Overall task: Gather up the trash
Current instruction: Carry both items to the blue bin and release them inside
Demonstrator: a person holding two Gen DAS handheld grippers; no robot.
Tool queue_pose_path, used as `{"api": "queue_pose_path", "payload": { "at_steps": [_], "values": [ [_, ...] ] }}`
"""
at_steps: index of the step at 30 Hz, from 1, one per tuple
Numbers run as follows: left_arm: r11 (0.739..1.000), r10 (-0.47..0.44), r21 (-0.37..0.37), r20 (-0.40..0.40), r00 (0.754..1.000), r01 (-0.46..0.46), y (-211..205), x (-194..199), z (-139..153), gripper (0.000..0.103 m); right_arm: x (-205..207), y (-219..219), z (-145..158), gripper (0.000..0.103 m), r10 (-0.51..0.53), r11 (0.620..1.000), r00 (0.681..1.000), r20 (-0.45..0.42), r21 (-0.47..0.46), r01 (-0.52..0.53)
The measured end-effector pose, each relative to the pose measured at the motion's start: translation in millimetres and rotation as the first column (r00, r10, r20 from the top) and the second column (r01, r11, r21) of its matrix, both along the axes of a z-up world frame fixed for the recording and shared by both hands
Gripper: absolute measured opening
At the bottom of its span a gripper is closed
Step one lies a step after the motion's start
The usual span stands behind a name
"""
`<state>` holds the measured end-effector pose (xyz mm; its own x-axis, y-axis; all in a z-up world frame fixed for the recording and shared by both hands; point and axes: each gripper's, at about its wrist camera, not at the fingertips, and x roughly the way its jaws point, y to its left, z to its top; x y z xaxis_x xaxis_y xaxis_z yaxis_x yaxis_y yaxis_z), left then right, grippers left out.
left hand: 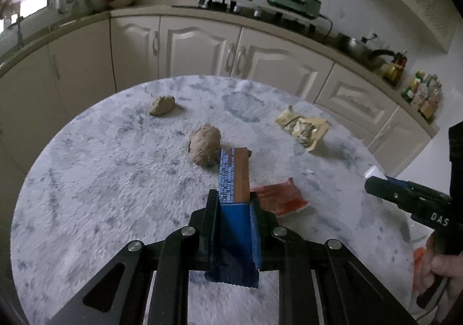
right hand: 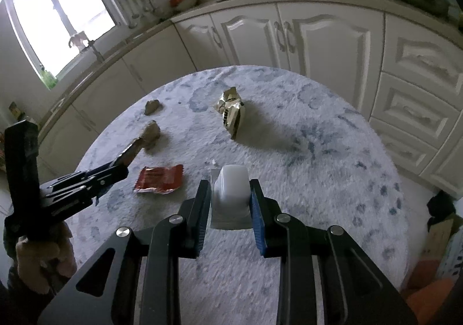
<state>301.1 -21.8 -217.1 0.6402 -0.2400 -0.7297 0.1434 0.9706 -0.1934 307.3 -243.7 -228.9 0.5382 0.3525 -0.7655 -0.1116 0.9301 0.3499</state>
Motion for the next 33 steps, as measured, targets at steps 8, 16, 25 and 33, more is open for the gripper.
{"api": "queue_pose_path", "payload": {
  "at_steps": [8,16,25,33],
  "values": [
    [1.0,-0.022,0.019,0.108,0.994,0.02,-19,-47,44,0.015,-33,-12,37,0.027,-0.028,1.0,0.997,0.07,-0.006,0.029],
    [0.996,-0.081,0.041,0.236,0.968,0.074,-57,-91,94,0.015,-77,-36,79,0.027,-0.078,0.997,0.984,0.159,-0.008,0.08],
    [0.98,-0.198,0.061,0.332,0.922,0.188,-122,-119,127,0.015,-130,-90,121,0.027,-0.18,0.982,0.95,0.257,-0.016,0.191],
    [0.929,-0.363,0.066,0.347,0.865,0.364,-218,-112,123,0.015,-174,-179,125,0.027,-0.37,0.922,0.891,0.264,-0.009,0.386]
  ]
}}
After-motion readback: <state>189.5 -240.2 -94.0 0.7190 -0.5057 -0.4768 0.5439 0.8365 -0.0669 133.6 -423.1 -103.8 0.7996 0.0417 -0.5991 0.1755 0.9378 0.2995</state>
